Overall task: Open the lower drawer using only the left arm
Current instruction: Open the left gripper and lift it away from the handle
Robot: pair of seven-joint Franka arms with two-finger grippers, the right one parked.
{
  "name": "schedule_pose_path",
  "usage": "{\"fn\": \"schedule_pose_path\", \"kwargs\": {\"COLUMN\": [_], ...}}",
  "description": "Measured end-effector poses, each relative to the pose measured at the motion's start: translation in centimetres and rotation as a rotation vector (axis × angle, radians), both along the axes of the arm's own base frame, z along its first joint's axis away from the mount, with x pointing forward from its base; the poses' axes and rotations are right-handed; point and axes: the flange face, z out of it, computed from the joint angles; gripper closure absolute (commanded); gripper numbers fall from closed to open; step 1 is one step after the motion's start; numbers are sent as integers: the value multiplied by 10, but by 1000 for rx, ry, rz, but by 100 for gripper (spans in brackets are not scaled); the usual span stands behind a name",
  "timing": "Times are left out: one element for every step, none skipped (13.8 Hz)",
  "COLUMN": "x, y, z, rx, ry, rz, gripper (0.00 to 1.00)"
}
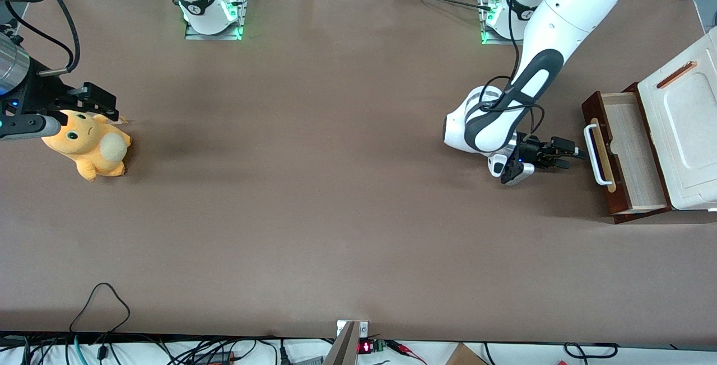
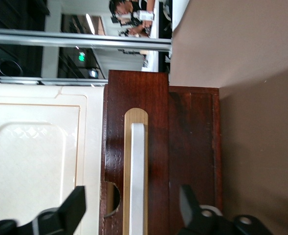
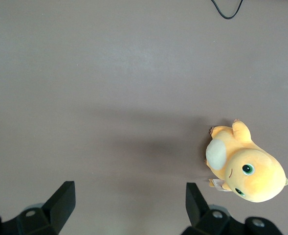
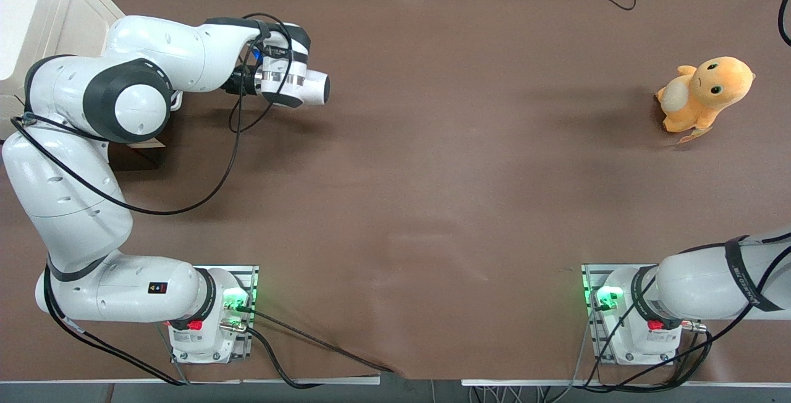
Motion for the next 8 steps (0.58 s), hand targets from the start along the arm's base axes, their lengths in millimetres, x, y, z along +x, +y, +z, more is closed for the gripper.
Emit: {"fn": "schedule_pose_path", "kwargs": {"x": [6,14,24,34,44,53,61,67], "y": [-10,-21,-30,-35,-38,-38,-34,-29], "z": [10,26,46,70,96,122,147,169], "rx": [-53,-116,-183,-249,-312,-371,-440,-518], "ry": [-2,6,21,42,62,81,101,117], "rz": [29,55,77,97,114,128,140,155], "gripper": [0,0,0,0,0,0,0,0]}}
